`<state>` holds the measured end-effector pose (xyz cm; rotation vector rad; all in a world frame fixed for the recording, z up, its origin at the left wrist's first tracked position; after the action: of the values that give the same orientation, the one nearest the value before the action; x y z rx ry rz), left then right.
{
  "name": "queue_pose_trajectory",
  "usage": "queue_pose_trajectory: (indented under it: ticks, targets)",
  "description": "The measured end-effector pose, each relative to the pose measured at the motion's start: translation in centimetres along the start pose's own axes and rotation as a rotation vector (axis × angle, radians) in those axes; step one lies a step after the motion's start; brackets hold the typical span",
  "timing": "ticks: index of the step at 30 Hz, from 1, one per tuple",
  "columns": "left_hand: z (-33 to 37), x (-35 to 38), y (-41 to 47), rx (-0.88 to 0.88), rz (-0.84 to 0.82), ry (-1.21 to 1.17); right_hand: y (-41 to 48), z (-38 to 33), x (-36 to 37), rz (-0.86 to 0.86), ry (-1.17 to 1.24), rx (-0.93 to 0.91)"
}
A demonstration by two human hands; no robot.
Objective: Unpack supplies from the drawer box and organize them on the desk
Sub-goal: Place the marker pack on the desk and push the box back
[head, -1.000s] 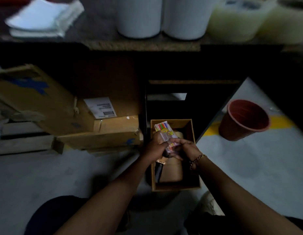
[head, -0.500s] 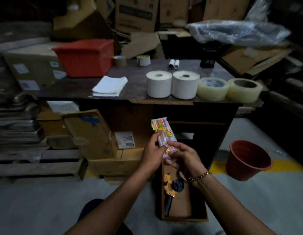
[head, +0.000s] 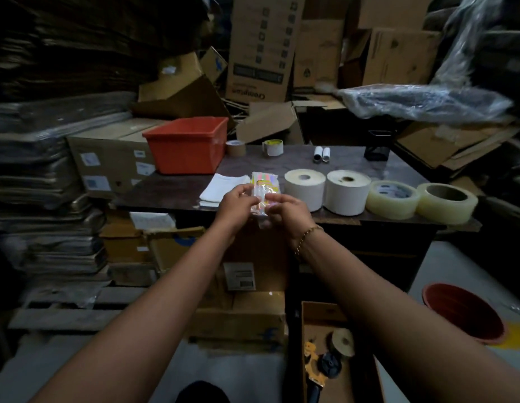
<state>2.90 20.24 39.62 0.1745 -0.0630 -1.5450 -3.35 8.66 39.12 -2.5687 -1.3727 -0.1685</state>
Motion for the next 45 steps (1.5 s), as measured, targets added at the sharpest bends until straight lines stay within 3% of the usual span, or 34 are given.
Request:
queue_pose_trajectory:
  ticks: [7,13,18,22,25,33,37,42,45]
  targets:
    - [-2.0,0.5,2.3,-0.027,-0.047,0.122,5.4,0.0,3.3,0.139,-0.224,-0.027]
    - [-3.4,0.8,3.1,0.047,-0.033,0.311,5.9,-0.8,2.8,-0.001,-0.482,-0.119]
    - [-3.9,1.0,1.9,0.203,0.002,0.619,4.5,-1.2,0.0,-0.081,-0.543,-0.131]
    - [-4.9,0.9,-1.9,0.465,0.265,0.575,2.0,0.8,-6.2,-0.125,-0.429,-0.157]
    - [-8.3,2.7,-5.3,0.556,0.291,0.471,1.8,4.7,-12.1,-0.048,-0.429,-0.114]
    - [-24.4,12.3,-11.5,0.272,-0.075,0.523,4.1,20.5,-27.2,0.274,-0.442,0.107]
    - [-33.5,15.0,-15.1,0.061,-0.292,0.658,4.0,28.6,-33.2,0.341,-0.573,0.225]
    - [-41.0,15.2,-19.8,-0.084,-0.467,0.839,2.1,37.1,-38.5,0.208,-0.993,0.284]
    - [-45.0,14.7,-22.5,-0.213,-0.566,0.919,0.4,42.1,-40.1,0.088,-1.105,0.366]
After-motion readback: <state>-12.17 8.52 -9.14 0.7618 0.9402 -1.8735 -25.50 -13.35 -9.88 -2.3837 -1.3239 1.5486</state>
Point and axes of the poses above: each hand's wrist, its own y-axis towards the middle knuckle, its own x-axis out of the palm, z = x × y, the point moved 4 cm from there along y, towards the middle knuckle, and after that the axes turned 15 degrees about z, right-handed, at the moved point
